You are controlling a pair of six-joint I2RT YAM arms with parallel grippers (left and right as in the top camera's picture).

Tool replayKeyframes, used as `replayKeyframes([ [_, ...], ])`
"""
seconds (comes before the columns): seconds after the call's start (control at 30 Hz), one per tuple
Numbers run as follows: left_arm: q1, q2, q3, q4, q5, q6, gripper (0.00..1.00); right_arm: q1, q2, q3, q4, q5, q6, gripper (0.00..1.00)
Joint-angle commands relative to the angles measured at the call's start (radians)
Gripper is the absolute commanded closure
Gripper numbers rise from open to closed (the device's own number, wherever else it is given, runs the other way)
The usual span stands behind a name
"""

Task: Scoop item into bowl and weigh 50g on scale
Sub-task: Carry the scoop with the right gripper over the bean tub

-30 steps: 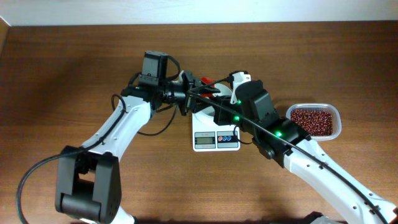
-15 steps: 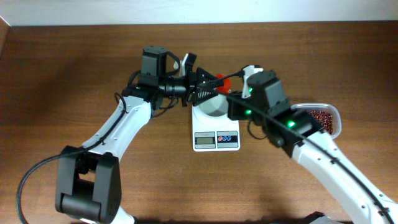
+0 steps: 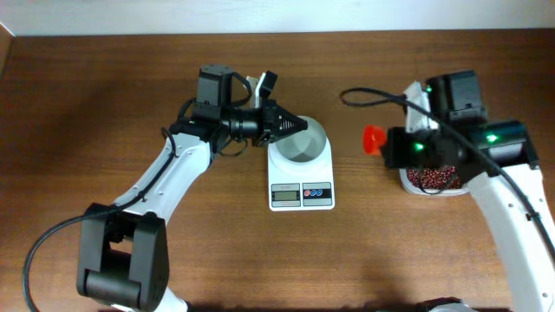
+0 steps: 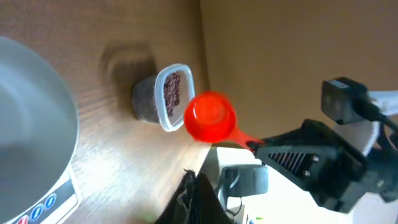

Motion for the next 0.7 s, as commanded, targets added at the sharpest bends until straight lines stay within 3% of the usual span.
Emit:
replayKeyframes([
  [0.0,-0.012,-0.026,0.009,-0.063,0.024,0.195,1.0,-0.039,-0.003,0.014,-0.08,-0.02,-0.074,0.96],
  [0.1,-0.018,-0.07,0.01,-0.17,-0.084,0.325,1.0,-0.05,-0.003,0.014,-0.155,0.142,-0.074,0.96],
  [0.2,-0.022,-0.123,0.032,-0.332,-0.307,0.455,1.0,-0.052,-0.003,0.014,-0.173,0.215,-0.071,0.96],
  [0.3,-0.06,-0.173,0.132,-0.565,-0.644,0.603,1.0,-0.093,0.002,0.018,-0.159,0.242,-0.07,0.96],
  [0.37,-0.09,-0.177,0.206,-0.657,-0.766,0.66,1.0,-0.132,0.025,0.039,-0.176,0.241,-0.07,0.96],
  [0.53,-0.229,-0.172,0.264,-0.71,-0.971,0.683,1.0,-0.221,0.224,0.191,-0.346,0.242,-0.071,0.96],
  [0.67,-0.339,-0.157,0.263,-0.755,-1.115,0.681,1.0,-0.221,0.353,0.215,-0.367,0.247,-0.078,0.96],
])
